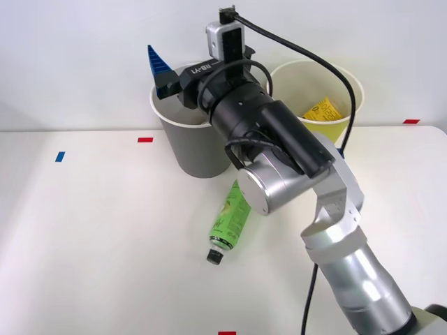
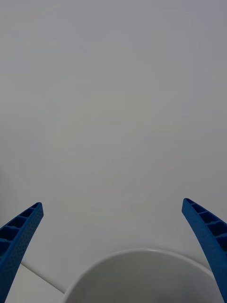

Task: Put cans in the gray bin, plastic bottles in the light green bin

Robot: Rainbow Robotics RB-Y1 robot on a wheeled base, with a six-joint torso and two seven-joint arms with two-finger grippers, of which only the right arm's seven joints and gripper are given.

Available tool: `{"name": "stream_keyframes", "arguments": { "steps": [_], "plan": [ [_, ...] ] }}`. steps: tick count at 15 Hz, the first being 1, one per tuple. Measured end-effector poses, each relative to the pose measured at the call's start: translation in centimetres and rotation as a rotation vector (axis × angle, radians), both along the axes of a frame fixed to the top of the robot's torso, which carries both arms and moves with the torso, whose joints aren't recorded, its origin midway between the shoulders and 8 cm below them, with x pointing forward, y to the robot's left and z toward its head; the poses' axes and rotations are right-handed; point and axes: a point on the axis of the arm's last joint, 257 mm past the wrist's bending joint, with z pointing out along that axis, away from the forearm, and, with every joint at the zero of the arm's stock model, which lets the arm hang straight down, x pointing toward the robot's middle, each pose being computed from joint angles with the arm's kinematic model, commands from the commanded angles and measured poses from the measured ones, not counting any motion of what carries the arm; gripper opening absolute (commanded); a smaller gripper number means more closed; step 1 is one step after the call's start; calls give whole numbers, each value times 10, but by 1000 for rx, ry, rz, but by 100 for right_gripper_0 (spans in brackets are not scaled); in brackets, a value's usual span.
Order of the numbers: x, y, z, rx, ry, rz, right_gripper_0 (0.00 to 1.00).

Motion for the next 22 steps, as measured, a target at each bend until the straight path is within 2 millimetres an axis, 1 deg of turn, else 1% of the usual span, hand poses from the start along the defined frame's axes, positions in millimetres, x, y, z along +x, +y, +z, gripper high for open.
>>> {"name": "stream_keyframes", "arguments": {
  "steps": [3,5,7,10,12,14,16,17,18,20,21,22],
  "plan": [
    [-38,-40,-4,4,-33,-26,100],
    [-66,-69,-13,-5,-36,-49,100],
    [-86,-99,-30,-8,-15,-82,100],
    [-110,-138,-51,53,-27,-131,100],
    [-127,-166,-73,89,-13,-177,100],
    [-143,-189,-93,109,6,-223,100],
    [-155,-209,-111,122,14,-267,100],
    [-159,-217,-117,135,-1,-284,100],
    [-162,-225,-127,147,-14,-303,100],
    [-167,-242,-161,152,-20,-346,100],
    [-169,-248,-173,151,-11,-360,100],
    [-172,-251,-181,150,4,-368,100]
  ]
}}
